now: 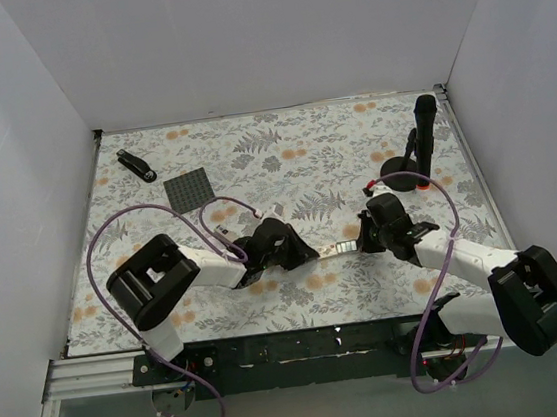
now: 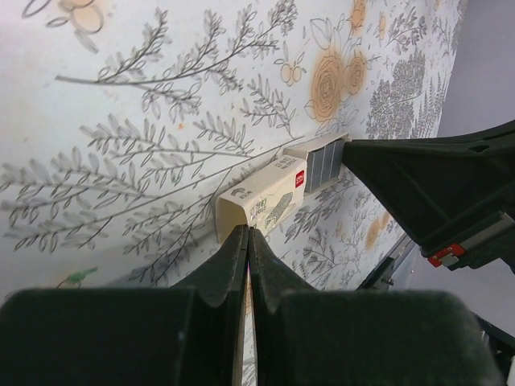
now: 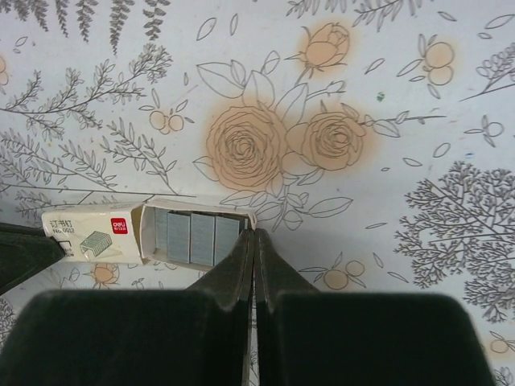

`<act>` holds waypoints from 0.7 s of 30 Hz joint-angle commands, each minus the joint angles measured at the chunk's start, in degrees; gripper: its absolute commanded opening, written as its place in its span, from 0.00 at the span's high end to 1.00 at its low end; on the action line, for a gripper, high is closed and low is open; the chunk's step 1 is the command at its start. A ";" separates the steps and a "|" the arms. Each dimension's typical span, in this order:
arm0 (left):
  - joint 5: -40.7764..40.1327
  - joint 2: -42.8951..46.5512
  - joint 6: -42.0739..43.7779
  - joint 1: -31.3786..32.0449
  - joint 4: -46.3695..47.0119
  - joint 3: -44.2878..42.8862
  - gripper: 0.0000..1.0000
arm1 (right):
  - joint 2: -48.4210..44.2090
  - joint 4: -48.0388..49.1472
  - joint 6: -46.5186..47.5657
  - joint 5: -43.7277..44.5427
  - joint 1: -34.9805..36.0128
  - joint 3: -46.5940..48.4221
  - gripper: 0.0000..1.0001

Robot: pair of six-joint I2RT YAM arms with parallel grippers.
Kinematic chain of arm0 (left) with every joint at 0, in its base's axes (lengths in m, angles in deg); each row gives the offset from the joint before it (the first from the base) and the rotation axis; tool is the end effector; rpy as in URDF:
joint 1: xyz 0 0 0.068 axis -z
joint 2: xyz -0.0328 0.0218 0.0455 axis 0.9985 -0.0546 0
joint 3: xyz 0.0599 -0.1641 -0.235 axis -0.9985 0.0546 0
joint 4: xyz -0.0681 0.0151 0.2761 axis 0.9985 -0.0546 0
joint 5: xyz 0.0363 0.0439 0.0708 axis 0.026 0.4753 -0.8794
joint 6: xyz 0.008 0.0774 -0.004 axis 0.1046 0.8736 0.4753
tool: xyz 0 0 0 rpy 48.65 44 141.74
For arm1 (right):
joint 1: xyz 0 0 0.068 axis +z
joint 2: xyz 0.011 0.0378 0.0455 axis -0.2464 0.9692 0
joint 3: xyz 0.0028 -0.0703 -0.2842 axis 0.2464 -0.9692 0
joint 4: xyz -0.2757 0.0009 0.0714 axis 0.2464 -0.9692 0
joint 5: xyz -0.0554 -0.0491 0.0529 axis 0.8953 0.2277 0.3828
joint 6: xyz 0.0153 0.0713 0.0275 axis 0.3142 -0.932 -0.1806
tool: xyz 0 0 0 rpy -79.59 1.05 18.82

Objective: Load the staples into the stapler

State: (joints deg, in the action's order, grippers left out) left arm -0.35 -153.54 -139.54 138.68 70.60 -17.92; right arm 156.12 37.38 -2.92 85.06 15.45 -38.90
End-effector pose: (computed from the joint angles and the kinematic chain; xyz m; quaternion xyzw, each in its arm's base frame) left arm 0.2180 -0.2824 0.1064 -0.3786 0.8089 -0.4437 0.0741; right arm 0.2265 0.1208 0.1418 -0.0016 0.9232 0.1357 0.3596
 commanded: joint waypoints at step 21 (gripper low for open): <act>1.24 -5.39 11.76 -1.63 -4.32 -12.73 0.65 | -4.63 -5.05 3.16 1.49 -9.15 2.30 0.69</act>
State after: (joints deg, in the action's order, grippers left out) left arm 2.16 -161.01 -129.73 137.55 67.58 -28.65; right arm 154.17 33.18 -0.86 86.24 6.42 -38.15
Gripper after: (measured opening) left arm 0.291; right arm 0.271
